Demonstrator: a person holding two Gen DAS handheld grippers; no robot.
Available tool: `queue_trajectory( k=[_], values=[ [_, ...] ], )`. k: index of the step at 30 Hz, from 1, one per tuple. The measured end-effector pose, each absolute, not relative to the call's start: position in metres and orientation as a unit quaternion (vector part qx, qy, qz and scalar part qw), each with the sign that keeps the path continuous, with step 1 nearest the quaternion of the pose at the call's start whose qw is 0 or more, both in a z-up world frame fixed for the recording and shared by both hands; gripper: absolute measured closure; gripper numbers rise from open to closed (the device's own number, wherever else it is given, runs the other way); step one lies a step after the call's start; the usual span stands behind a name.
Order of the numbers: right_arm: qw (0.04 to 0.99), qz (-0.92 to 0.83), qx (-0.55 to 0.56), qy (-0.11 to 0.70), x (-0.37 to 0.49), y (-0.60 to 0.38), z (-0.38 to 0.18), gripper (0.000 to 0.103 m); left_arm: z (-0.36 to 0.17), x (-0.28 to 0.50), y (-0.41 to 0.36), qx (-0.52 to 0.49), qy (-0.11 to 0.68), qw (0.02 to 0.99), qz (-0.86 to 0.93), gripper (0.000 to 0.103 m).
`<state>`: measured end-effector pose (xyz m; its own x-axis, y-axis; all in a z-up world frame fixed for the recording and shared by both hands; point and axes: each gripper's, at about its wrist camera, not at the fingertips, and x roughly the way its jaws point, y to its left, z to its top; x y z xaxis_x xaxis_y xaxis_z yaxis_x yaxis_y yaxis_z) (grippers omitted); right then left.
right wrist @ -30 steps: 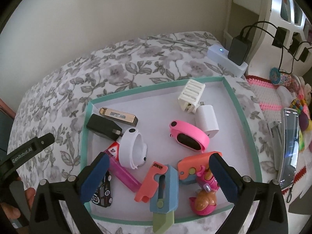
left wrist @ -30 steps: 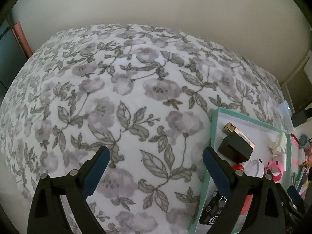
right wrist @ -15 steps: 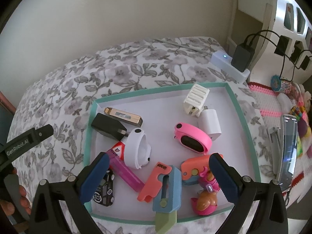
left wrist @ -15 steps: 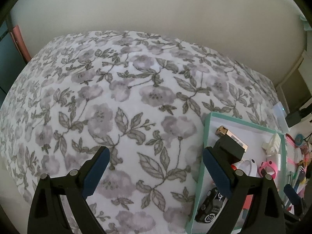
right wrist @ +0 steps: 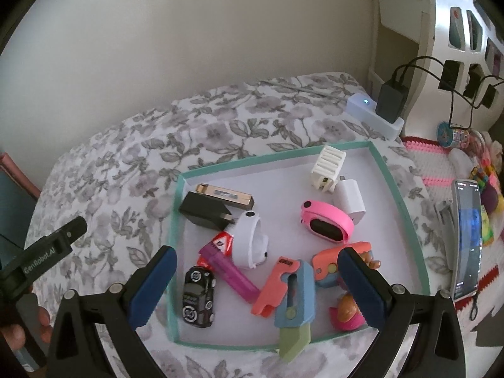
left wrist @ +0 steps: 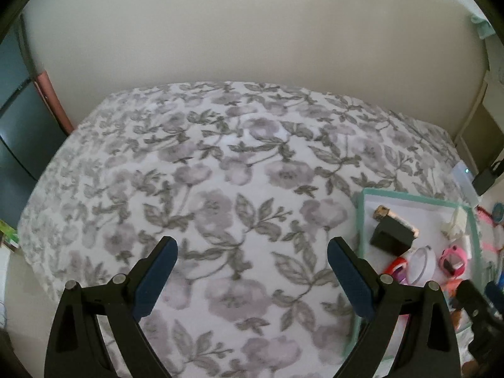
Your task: Organize rigid objects
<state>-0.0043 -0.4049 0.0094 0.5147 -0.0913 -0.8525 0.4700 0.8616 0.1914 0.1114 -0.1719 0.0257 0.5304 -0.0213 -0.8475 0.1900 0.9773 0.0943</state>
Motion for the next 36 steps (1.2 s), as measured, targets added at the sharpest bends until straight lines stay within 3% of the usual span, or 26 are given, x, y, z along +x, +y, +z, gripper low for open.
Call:
queue_trajectory(
  k=[21,36],
  values=[
    [0.851,-0.155,0.149,0.479,-0.029,-0.362,0.022,0.000,0.014,0.066,-0.115,0.067,0.532,0.842,-0.059,0.007],
    [0.845,-0.161,0.141,0.490,-0.040,-0.353,0.020,0.000,0.018,0.057,-0.118,0.084,0.525,0.844,-0.066,0.007]
  ],
)
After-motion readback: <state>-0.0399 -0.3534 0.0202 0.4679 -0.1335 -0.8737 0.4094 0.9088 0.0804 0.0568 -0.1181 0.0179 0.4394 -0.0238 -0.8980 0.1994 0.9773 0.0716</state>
